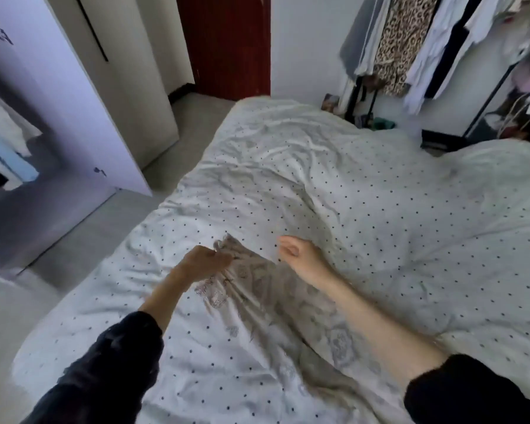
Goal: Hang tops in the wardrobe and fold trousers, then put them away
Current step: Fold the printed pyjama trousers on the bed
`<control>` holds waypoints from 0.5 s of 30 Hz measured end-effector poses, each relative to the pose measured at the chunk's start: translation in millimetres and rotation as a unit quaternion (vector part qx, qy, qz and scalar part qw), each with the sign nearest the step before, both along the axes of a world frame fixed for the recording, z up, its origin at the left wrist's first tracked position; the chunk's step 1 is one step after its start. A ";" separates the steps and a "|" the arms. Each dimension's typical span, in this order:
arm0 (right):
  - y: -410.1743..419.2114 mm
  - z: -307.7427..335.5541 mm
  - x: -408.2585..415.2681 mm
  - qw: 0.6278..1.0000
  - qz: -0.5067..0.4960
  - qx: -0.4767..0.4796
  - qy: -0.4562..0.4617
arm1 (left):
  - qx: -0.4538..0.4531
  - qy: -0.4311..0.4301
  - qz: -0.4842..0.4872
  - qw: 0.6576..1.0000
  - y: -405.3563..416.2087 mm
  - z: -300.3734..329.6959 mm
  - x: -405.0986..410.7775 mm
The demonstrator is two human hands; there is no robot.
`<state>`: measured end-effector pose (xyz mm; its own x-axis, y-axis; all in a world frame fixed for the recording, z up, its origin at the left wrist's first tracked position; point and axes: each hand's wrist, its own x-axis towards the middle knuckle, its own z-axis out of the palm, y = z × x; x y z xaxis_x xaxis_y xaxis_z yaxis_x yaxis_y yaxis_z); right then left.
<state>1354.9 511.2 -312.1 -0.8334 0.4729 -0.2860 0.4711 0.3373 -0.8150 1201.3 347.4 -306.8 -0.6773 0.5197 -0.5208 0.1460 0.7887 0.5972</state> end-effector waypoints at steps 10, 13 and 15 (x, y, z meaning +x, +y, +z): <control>-81.1 -202.4 9.6 0.969 0.081 0.197 -0.122 | -0.099 0.110 -0.007 0.989 -40.7 -157.6 -58.5; -86.9 -221.1 -8.4 0.964 0.131 0.206 -0.110 | -0.092 0.161 -0.006 0.983 -34.7 -150.7 -53.9; -81.6 -221.6 -10.1 0.986 0.086 0.127 -0.067 | -0.070 0.202 -0.002 0.977 -23.2 -135.0 -37.8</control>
